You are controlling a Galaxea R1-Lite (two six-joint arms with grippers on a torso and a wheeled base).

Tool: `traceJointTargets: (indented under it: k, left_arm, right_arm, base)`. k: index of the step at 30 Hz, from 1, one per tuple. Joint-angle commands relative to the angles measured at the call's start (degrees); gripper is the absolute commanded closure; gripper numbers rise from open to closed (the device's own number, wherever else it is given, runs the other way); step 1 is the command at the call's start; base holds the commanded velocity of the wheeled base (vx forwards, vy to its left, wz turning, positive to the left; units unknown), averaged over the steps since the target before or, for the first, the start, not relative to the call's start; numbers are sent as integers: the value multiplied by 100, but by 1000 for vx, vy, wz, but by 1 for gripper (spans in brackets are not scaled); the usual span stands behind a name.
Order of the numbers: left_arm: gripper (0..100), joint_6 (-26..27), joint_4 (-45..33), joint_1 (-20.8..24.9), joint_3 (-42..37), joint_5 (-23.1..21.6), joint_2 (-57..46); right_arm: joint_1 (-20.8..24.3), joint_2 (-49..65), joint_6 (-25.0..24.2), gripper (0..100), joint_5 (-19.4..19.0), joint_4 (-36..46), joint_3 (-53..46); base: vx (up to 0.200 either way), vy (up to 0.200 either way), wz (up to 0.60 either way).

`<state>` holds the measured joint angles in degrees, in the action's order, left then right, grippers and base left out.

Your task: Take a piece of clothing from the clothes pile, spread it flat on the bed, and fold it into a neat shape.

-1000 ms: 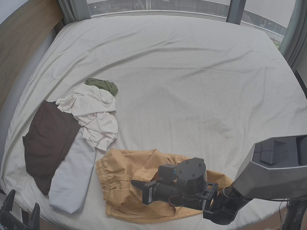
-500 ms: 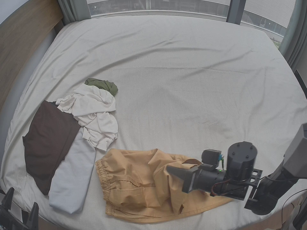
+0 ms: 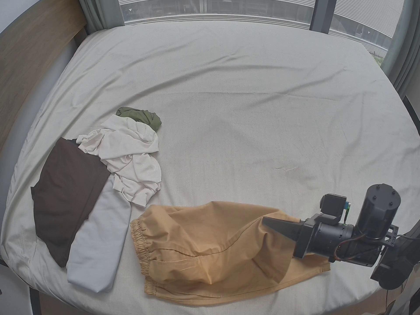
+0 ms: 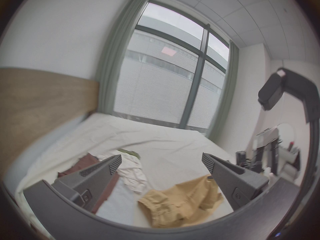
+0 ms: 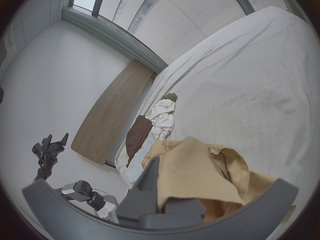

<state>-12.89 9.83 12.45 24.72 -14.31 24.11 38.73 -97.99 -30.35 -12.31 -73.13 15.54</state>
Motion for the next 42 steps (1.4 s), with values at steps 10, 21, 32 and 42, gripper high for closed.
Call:
traceJointTargets:
  k: [10,21,32,42]
  left_arm:
    - [0,-100,204,478,1158,-1302,2607]
    - [0,-12,1188,126,340,-1337,3477]
    - [0,-12,1285,126,-46,-1355,3978]
    - [0,-39,1267,126,-213,-1425,4312]
  right_arm:
    - [-586,799,3,100,-439,36,-192]
    - [-990,825,3,100,-685,36,-254]
    - [-1667,781,-14,100,-1274,27,-262]
    - [-1790,755,-23,100,-1282,18,-218]
  base:
    - [0,0,0]
    - [0,0,0]
    - [0,0,0]
    - [0,0,0]
